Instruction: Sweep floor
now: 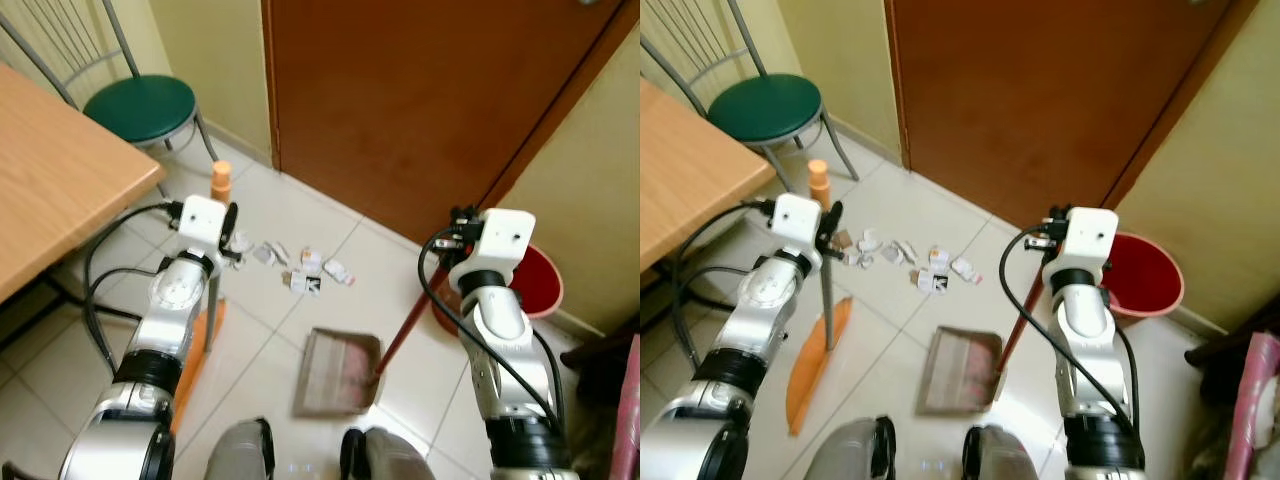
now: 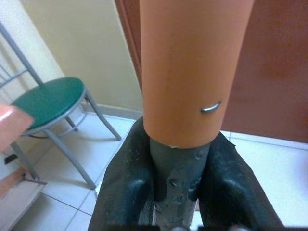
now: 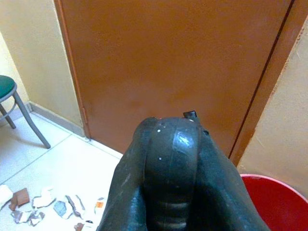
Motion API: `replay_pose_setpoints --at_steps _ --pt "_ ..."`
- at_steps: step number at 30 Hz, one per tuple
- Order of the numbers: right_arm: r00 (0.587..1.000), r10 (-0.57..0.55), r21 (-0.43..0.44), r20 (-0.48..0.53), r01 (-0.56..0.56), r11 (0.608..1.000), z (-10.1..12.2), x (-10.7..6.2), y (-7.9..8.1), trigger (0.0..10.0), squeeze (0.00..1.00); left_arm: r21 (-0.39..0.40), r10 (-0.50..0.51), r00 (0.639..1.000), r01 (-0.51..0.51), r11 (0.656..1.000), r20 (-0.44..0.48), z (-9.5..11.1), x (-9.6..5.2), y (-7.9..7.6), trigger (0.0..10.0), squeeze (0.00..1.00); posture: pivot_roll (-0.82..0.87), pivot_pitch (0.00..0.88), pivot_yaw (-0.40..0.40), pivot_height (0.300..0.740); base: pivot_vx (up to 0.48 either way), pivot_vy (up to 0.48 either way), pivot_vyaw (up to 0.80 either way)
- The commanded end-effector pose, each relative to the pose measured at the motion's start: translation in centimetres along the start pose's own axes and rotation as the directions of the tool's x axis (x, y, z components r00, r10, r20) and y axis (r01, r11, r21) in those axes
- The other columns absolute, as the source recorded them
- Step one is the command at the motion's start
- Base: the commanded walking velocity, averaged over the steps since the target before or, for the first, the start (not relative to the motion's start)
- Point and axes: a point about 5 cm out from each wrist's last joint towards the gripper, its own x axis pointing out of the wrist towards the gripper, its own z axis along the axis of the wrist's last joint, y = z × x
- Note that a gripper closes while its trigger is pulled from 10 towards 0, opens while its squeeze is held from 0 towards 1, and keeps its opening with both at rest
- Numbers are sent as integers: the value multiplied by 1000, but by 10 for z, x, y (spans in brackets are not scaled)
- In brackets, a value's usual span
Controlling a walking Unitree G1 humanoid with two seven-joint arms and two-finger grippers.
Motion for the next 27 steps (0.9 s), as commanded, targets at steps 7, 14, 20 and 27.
replay_pose_setpoints --at_steps 7,14,20,27 --pt "999 -10 -10 41 11 1000 11 1 -4 10000 0 -92 -278 955 287 953 100 21 10 -61 10000 0 -42 100 -34 740 0 0 0" --pt "999 -2 -9 44 2 1000 12 4 0 10000 0 33 -372 897 376 926 240 44 6 -77 10000 0 -34 103 -38 740 0 0 0" --pt "999 -8 -28 53 10 1000 13 3 -3 10000 0 73 -277 916 268 961 290 56 6 -35 10000 0 -28 107 -39 740 0 0 0" --pt "998 -42 -59 55 45 997 12 2 -9 10000 0 73 -207 932 194 978 299 59 -9 9 10000 0 -11 116 -25 740 0 0 0"
